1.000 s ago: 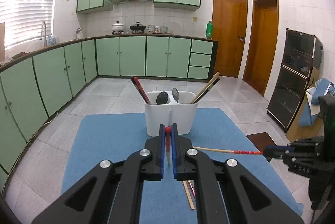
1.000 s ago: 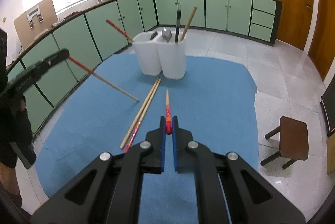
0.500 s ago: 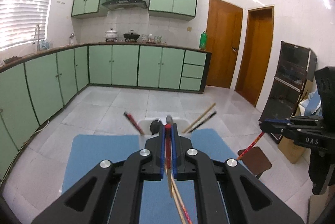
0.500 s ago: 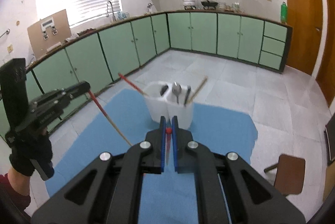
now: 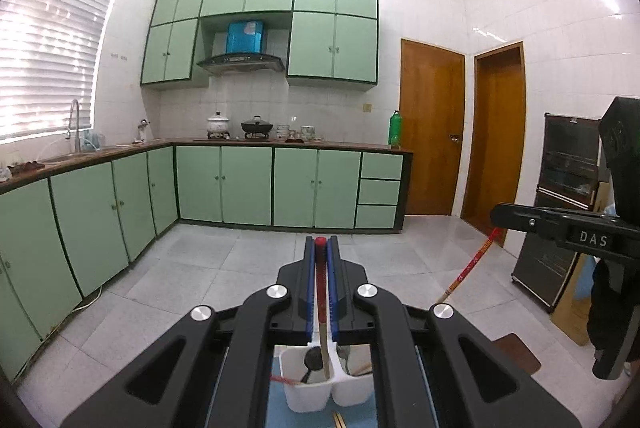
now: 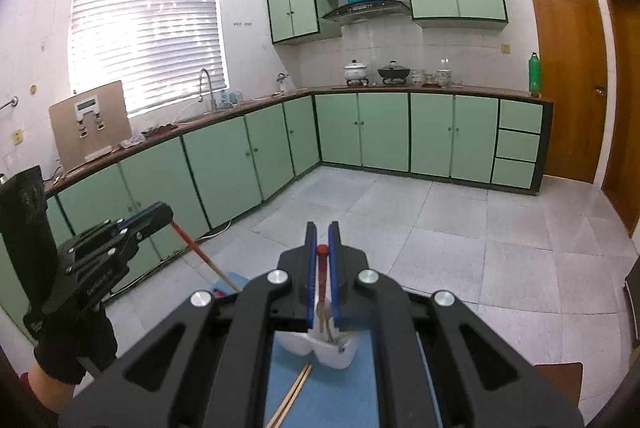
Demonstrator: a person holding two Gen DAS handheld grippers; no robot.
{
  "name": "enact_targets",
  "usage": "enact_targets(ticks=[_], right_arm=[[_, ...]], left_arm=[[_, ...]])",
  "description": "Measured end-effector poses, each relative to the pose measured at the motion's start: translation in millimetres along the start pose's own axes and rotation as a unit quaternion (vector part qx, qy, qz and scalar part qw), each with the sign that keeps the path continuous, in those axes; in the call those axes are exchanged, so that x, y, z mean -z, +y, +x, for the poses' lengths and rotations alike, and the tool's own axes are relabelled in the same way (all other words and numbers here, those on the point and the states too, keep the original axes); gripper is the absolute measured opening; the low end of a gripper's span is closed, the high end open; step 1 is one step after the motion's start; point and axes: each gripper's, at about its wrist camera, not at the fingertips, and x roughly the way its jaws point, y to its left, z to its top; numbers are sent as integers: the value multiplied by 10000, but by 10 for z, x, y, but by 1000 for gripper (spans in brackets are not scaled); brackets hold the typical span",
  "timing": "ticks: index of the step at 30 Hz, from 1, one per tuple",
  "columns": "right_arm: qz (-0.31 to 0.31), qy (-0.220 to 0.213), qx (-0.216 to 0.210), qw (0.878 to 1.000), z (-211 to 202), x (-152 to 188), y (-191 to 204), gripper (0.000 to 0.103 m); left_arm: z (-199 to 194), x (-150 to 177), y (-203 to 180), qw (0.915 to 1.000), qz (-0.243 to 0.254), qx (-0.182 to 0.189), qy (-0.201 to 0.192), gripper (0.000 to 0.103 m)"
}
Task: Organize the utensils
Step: 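Lift both chopsticks over the white holder and open both grippers to drop them, then bring both open grippers back down to the last two chopsticks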
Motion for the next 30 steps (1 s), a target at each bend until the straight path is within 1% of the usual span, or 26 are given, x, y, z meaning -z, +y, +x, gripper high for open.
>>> enact_targets(ticks=[3,8,11,12,13,14,15,16,18,19,20,21,22,23,24,25,26,28,29,30], right_arm=[[27,117,125,9998,290,35,-72,5],[33,464,262,9986,694,268,-83,5],[-4,687,214,9974,881,391,-52,7],[-27,775,216,9968,929,430,-53,16],[-57,806,242,9964,948,464,-50,23],[-78,771,279,9966,932,496,-41,31],[-97,715,326,9969,900,523,-27,37],[-118,644,397,9971,858,534,-18,39],[-157,483,550,9972,747,564,-14,52],[-188,372,666,9969,654,601,-25,56],[-222,298,777,9963,577,635,-32,62],[-259,239,907,9953,499,683,-42,67],[-284,203,999,9944,442,727,-46,70],[-305,168,1093,9934,362,805,-79,75],[-318,140,1204,9921,279,899,-83,81],[-325,135,1278,9912,214,992,-87,84],[-334,137,1320,9906,173,1069,-89,88],[-379,171,1395,9893,68,1313,-68,91],[-389,217,1426,9888,38,1428,-61,94],[-374,265,1454,9883,12,1550,-49,95]], left_arm=[[205,55,-2,9998,105,-147,68,6],[575,299,39,9985,67,-184,511,6],[733,417,68,9970,-6,-153,761,6],[756,450,78,9966,-44,-147,806,8],[755,463,98,9964,-66,-145,829,13],[748,473,108,9963,-91,-142,843,16],[734,476,119,9964,-117,-131,833,21],[689,485,132,9966,-139,-121,801,26],[584,501,143,9970,-156,-132,753,32],[539,508,155,9970,-165,-133,745,35],[485,521,163,9970,-187,-131,736,37],[397,564,164,9971,-223,-119,721,41],[327,600,163,9970,-245,-121,719,47],[268,643,165,9969,-271,-132,726,50],[207,698,163,9967,-301,-141,739,56],[131,785,164,9963,-356,-161,762,64],[71,873,177,9958,-418,-183,793,67],[-32,1100,173,9941,-496,-243,938,70],[-73,1242,167,9927,-510,-325,1048,72],[-101,1367,158,9912,-514,-410,1147,76]])
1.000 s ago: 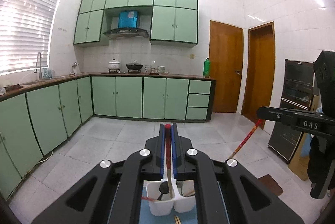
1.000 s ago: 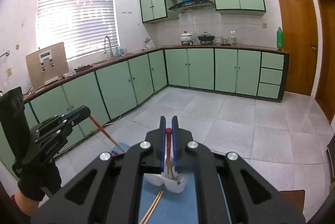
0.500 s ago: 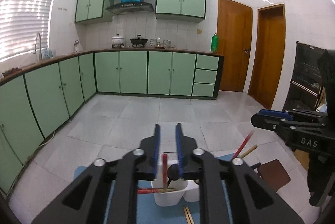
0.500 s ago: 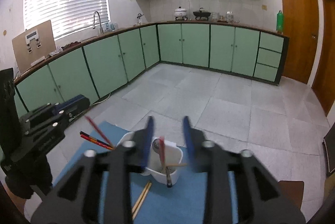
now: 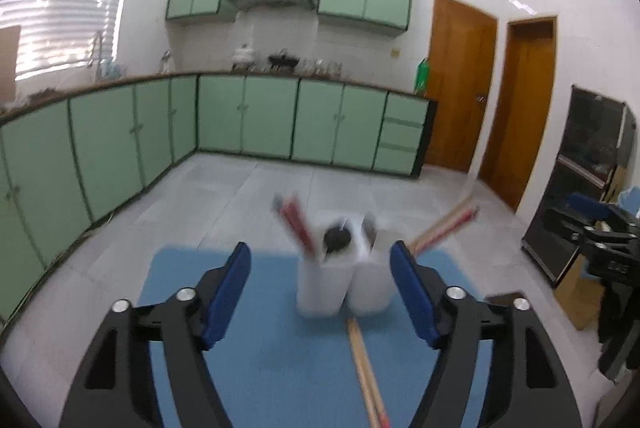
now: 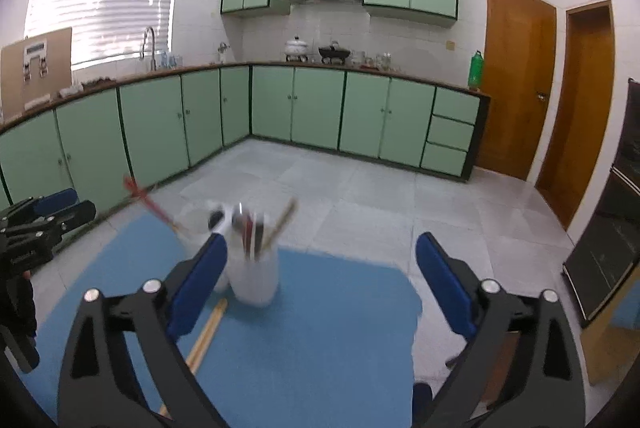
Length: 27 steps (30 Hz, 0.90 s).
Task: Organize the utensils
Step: 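Bring both open grippers back down to the last two chopsticks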
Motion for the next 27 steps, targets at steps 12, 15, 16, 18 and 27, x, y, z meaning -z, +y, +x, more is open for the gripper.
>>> enact_targets(ticks=[12,15,16,18,27], right_arm=[[674,1259,-320,9892,144,1491,501,97],[765,1481,-425,9851,189,1661,625,97],[796,1567,-466,9833,204,1708,683,97],[807,1667,-534,9812,203,1788,793,97],[594,1854,-670,9786,188,1868,1177,97]], left_arm=[[233,1363,137,9890,162,-617,1335,82],[235,1502,168,9863,259,-731,1455,82],[238,1541,204,9853,306,-773,1494,82],[236,1594,217,9837,333,-818,1567,82],[198,1685,378,9797,169,-979,1742,82]])
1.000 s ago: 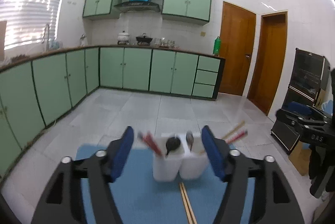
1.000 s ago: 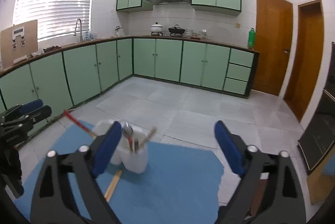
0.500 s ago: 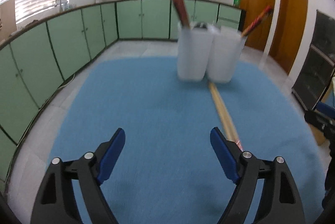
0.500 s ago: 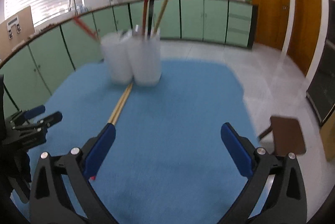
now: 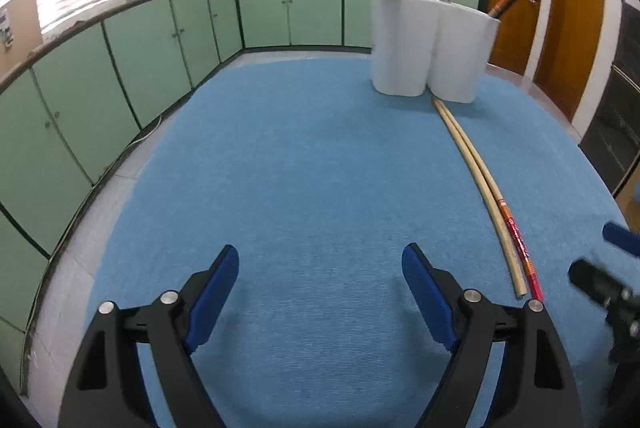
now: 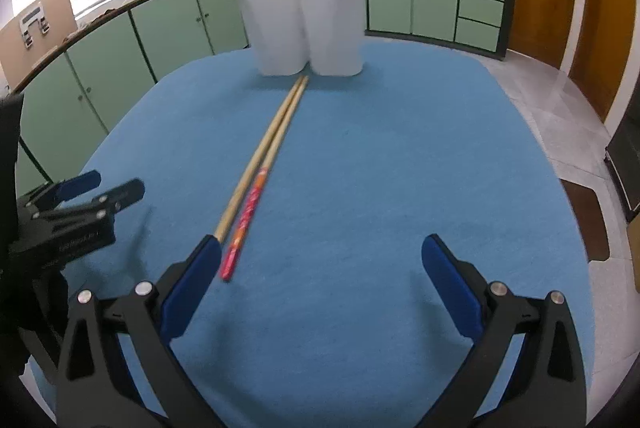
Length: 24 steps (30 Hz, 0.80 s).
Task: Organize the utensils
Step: 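Bring both open grippers back down to the last two chopsticks, then close the right gripper on the red-patterned chopstick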
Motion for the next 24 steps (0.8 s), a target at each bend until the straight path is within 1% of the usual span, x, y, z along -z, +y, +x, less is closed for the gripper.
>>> enact_targets(ticks=[4,6,8,11,13,16,18,19,20,21,22,24], right_arm=[[-118,67,33,9999,46,40,105,96],[-211,130,61,9997,64,40,142,86],[-263,228,67,9994,88,46,181,79],[-327,350,124,9988,133,87,233,71],[-385,344,171,9985,135,87,258,67],[-476,322,208,9981,126,94,291,55],[-528,300,170,9980,109,93,314,44],[-544,295,167,9979,106,90,323,42],[-560,293,162,9979,104,91,334,39],[-578,289,121,9978,98,98,351,31],[-595,289,76,9978,99,92,363,28],[-634,292,-9,9976,97,90,384,13]], left_arm=[[9,24,50,10000,-24,-34,69,82],[17,35,89,9999,-85,-50,117,82],[33,32,130,9997,-165,-62,166,82],[42,39,211,9992,-331,-51,212,82],[50,43,236,9990,-395,-43,227,82],[72,45,229,9989,-377,-48,275,82],[76,43,209,9990,-326,-62,287,82],[72,44,198,9991,-288,-72,286,82],[73,44,188,9992,-258,-84,288,82],[69,46,182,9993,-228,-95,289,82],[71,47,163,9993,-186,-105,292,82],[69,48,139,9994,-122,-114,293,82]])
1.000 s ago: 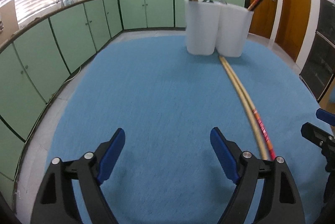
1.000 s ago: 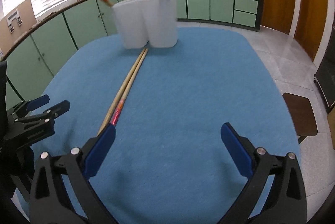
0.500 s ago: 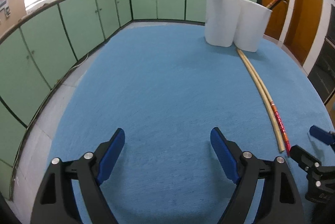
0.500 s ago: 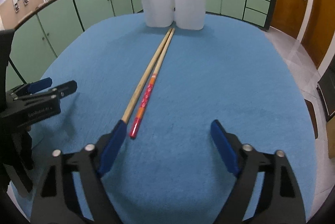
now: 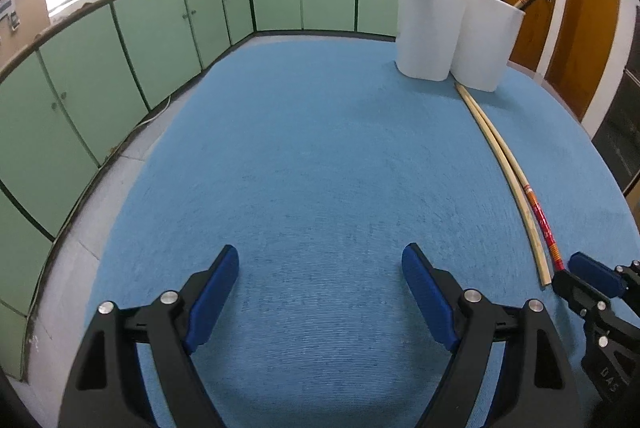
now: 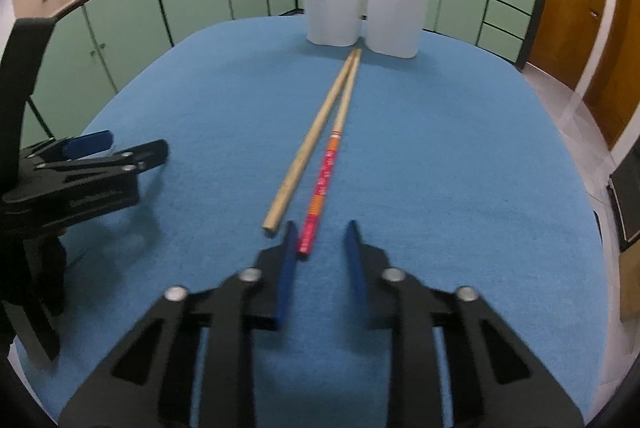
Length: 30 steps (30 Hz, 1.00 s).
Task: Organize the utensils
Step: 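Close the right gripper on the red-patterned chopstick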
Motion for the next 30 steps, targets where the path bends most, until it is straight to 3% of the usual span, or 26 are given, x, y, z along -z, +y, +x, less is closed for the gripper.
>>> enact_targets(ticks=[6,10,18,30], right_arm=[[349,-4,-195,9992,-5,0,-158,5],[663,-45,-45,9978,-64,59,-393,5],[946,-34,424,9946,-87,118,-844,5],[1002,-15,456,9939,-93,142,-1087,5]], left_arm=[[0,9,-49,9999,107,-29,-5,82],[-72,22,-119,9997,220,-3,-124,82],[-231,57,-319,9981,20,528,-310,81],[-160,105,-727,9966,93,818,9,69]])
